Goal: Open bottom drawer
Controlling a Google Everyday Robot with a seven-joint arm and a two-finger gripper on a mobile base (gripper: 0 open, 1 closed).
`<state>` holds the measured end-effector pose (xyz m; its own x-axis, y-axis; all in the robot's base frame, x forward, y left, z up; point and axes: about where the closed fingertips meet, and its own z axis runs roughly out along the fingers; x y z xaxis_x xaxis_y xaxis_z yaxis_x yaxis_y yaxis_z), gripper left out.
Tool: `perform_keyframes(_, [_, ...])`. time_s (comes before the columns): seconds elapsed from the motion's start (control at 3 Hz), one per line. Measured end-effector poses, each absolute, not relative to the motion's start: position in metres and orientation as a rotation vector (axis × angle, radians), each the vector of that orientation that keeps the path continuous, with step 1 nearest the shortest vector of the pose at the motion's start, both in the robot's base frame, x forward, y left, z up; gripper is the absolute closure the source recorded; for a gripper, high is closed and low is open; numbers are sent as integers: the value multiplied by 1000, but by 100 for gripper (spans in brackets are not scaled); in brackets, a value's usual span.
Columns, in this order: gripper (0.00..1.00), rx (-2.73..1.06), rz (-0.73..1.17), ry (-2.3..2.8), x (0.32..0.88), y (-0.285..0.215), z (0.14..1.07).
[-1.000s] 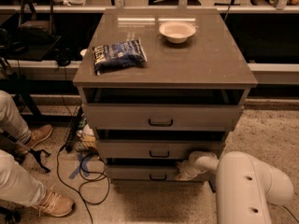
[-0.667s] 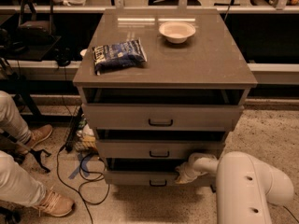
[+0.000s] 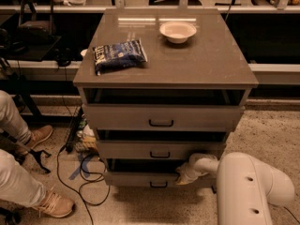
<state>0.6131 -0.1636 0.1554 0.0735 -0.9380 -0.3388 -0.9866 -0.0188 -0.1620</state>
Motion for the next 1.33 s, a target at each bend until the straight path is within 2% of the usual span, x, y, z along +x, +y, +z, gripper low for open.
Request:
perform_keyframes(1.0, [13,-2028,194,1907,604,-162,153])
perform_keyframes(1.33, [0,-2038,193,1904,594,-167,155])
